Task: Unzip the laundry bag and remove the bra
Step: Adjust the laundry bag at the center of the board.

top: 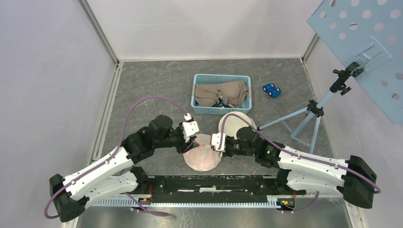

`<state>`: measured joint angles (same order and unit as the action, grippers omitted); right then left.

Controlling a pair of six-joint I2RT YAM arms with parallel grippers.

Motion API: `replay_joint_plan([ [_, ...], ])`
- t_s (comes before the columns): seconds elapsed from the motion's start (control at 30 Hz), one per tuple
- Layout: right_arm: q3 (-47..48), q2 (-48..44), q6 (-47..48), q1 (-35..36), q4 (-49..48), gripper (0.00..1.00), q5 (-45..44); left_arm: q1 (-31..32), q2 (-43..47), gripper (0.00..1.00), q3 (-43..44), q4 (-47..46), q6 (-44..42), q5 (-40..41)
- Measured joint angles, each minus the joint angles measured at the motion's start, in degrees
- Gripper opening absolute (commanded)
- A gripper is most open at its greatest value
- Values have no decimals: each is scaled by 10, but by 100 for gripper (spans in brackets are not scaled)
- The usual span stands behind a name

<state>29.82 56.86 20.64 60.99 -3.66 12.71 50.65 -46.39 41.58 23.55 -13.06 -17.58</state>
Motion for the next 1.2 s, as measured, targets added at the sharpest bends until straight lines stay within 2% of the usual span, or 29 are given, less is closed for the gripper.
replay_joint_plan([
  [0.4,0,0,2,0,-1,0,23,0,-32,42,-17,-36,-5,-9],
  [1.2,5,4,-4,0,-6,0,39,0,-47,40,-25,-44,-5,-10],
])
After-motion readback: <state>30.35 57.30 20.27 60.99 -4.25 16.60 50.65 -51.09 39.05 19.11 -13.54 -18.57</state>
